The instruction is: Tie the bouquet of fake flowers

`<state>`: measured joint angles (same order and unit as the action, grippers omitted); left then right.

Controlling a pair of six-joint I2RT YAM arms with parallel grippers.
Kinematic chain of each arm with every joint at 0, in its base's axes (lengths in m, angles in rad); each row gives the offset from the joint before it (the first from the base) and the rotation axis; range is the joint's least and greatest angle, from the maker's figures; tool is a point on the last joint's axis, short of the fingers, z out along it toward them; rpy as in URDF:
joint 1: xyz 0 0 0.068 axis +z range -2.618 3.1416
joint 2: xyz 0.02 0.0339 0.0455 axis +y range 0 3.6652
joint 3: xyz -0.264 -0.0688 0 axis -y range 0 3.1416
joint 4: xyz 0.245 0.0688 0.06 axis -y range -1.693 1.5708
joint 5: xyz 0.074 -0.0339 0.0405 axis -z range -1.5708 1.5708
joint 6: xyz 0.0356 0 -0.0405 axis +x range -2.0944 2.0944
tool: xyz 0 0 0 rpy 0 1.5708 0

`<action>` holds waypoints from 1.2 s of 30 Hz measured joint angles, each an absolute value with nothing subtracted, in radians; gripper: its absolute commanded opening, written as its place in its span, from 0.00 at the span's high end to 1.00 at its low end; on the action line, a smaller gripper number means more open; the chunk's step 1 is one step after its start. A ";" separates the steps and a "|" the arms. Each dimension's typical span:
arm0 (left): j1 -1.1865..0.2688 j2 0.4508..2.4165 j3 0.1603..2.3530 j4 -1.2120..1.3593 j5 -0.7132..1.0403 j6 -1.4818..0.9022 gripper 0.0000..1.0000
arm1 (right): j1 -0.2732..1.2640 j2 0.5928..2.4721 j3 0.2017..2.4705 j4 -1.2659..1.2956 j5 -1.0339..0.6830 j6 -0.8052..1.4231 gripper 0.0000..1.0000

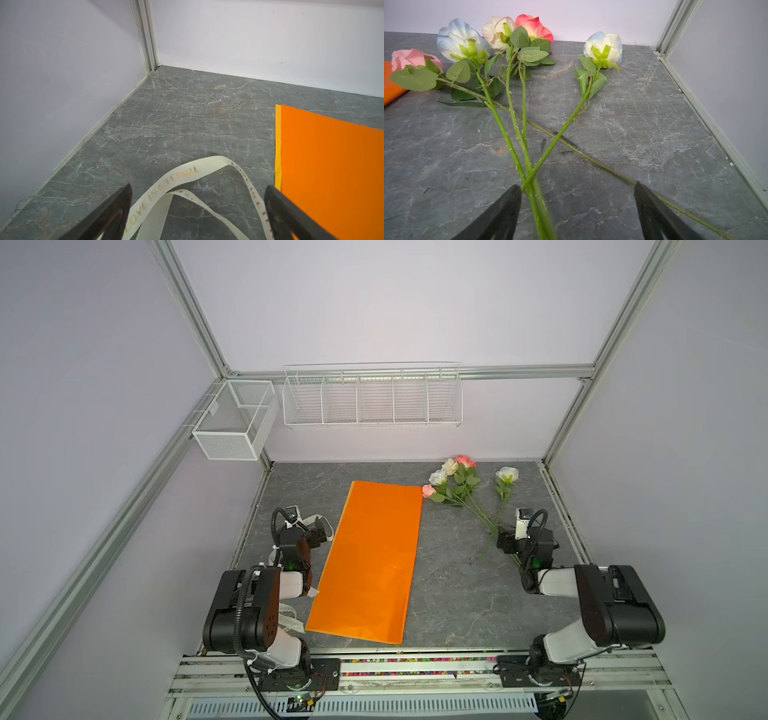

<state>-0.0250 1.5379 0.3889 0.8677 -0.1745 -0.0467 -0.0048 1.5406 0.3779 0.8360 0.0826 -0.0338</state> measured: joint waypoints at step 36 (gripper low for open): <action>-0.025 1.329 0.384 0.690 -0.287 -0.125 0.01 | 0.006 1.297 0.611 0.318 0.067 0.070 0.12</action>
<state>-0.0250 1.3289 0.3836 0.6895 -0.2874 -0.1249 0.0059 1.2972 0.6113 0.3183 0.0666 0.0704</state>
